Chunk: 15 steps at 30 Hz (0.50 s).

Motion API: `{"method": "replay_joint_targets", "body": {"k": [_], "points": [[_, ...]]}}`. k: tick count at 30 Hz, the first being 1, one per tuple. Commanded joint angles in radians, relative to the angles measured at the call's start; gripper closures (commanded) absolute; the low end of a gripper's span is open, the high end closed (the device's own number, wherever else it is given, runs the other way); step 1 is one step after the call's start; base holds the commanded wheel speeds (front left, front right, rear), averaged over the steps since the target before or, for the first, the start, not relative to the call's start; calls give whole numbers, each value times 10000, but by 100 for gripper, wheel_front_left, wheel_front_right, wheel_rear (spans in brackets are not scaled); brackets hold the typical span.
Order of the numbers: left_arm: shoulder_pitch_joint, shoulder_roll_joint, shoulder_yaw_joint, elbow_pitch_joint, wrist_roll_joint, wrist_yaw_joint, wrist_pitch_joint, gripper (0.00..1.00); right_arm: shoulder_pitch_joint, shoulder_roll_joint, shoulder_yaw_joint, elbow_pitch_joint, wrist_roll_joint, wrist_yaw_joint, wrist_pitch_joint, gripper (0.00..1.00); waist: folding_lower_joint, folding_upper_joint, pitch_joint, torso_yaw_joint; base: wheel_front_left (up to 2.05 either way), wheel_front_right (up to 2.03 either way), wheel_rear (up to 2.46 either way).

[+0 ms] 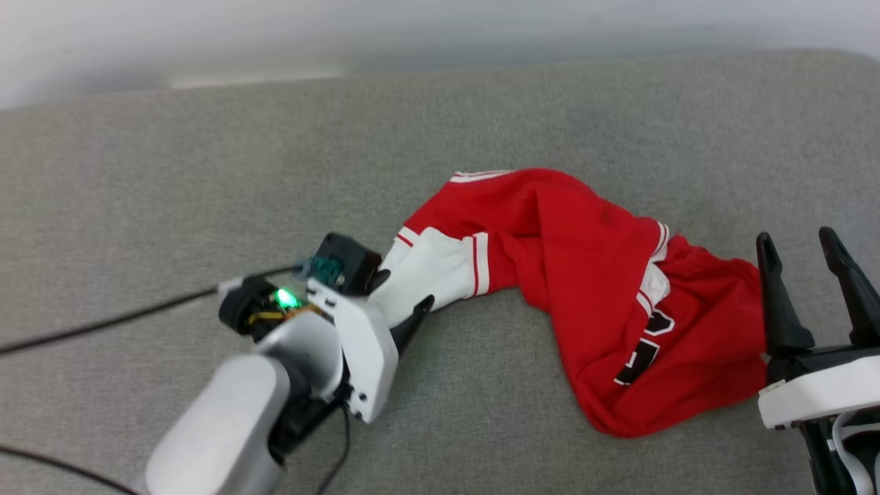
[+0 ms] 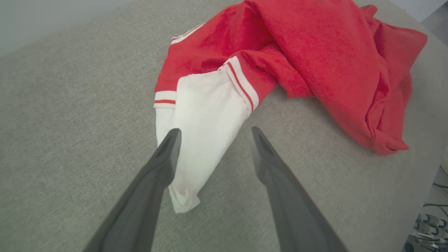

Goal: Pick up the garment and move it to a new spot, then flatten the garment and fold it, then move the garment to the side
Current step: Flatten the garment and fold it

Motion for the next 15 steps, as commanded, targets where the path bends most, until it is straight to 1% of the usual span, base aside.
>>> {"method": "replay_joint_targets", "body": {"k": [1,3,6,10,11,12,13,14,15], "points": [[-668,313,-293,226,-95,-7,657,0,-178,89,21,-63,-119,-3,-54,0,0,0,495,-234,0,0,0],[-1105,428,-553,490,-145,1,1124,0,-186,107,73,-61,-213,-3,-116,0,0,0,707,-302,0,0,0],[-1626,662,-981,934,60,1,1488,0,-207,180,150,-73,-237,-3,-202,0,0,0,953,-369,0,0,0],[-1728,638,-1645,1153,-409,1,1653,0,-252,205,161,20,-267,-5,-296,0,0,0,1093,-413,0,0,0],[-1750,740,-1904,1184,-558,0,1689,0,-261,214,150,53,-284,-3,-339,0,0,0,1116,-415,0,0,0],[-1766,864,-2127,1225,-695,0,1673,9,-281,224,146,89,-298,-3,-359,0,0,0,1128,-408,0,0,0],[-1799,926,-2256,1259,-775,0,1532,67,-295,246,129,123,-324,-3,-373,0,0,0,1130,-395,0,0,0],[-1822,960,-2309,1298,-789,0,1299,100,-308,270,122,171,-344,-3,-401,0,0,0,1117,-379,0,0,0],[-1813,1015,-2380,1364,-782,0,1072,100,-313,291,117,219,-362,-3,-417,0,0,0,1082,-359,0,0,0]]}}
